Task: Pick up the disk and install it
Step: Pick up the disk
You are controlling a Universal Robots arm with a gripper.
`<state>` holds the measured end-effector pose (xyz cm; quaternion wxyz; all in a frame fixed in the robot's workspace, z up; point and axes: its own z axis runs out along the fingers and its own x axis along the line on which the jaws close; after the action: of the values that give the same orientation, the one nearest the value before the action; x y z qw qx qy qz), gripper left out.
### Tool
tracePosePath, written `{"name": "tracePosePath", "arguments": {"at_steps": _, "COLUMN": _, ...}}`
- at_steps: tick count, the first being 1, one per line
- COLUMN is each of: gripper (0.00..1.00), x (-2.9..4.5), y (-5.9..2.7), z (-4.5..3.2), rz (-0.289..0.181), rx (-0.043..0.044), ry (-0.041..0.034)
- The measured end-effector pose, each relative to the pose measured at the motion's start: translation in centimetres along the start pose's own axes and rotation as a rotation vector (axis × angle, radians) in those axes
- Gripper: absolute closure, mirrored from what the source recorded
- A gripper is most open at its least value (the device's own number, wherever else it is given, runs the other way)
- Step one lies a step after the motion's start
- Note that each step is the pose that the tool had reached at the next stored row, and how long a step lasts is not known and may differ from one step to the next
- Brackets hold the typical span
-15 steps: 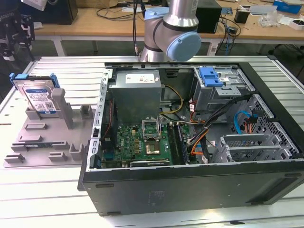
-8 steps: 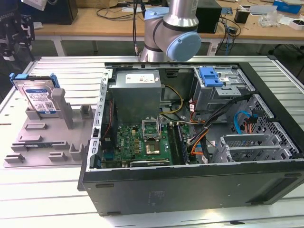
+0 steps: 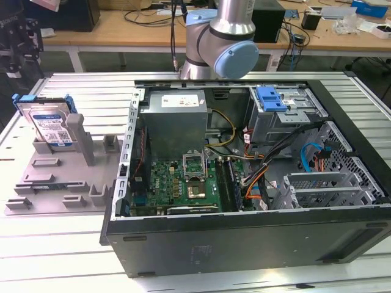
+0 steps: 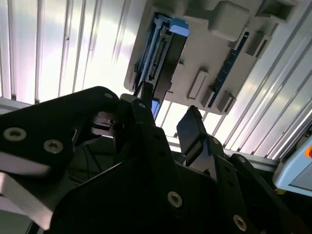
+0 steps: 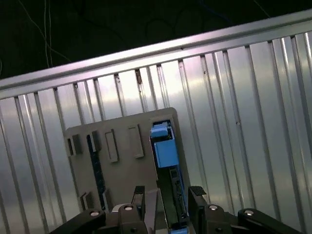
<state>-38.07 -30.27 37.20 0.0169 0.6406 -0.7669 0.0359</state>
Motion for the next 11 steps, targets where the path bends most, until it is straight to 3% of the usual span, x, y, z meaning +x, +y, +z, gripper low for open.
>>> {"name": "tracePosePath", "arguments": {"at_steps": 2, "gripper": 0.52, "x": -0.03, "y": 0.12, "z": 0.04, "rz": -0.014, "rx": 0.001, "ry": -0.0004}}
{"name": "tracePosePath", "arguments": {"at_steps": 6, "gripper": 0.52, "x": 0.08, "y": 1.2, "z": 0.25, "rz": -0.026, "rx": 0.0016, "ry": -0.0022}}
{"name": "tracePosePath", "arguments": {"at_steps": 8, "gripper": 0.52, "x": 0.12, "y": 1.44, "z": 0.29, "rz": -0.037, "rx": 0.001, "ry": -0.0106}}
{"name": "tracePosePath", "arguments": {"at_steps": 11, "gripper": 0.52, "x": 0.11, "y": 1.45, "z": 0.36, "rz": -0.081, "rx": 0.003, "ry": -0.0157}}
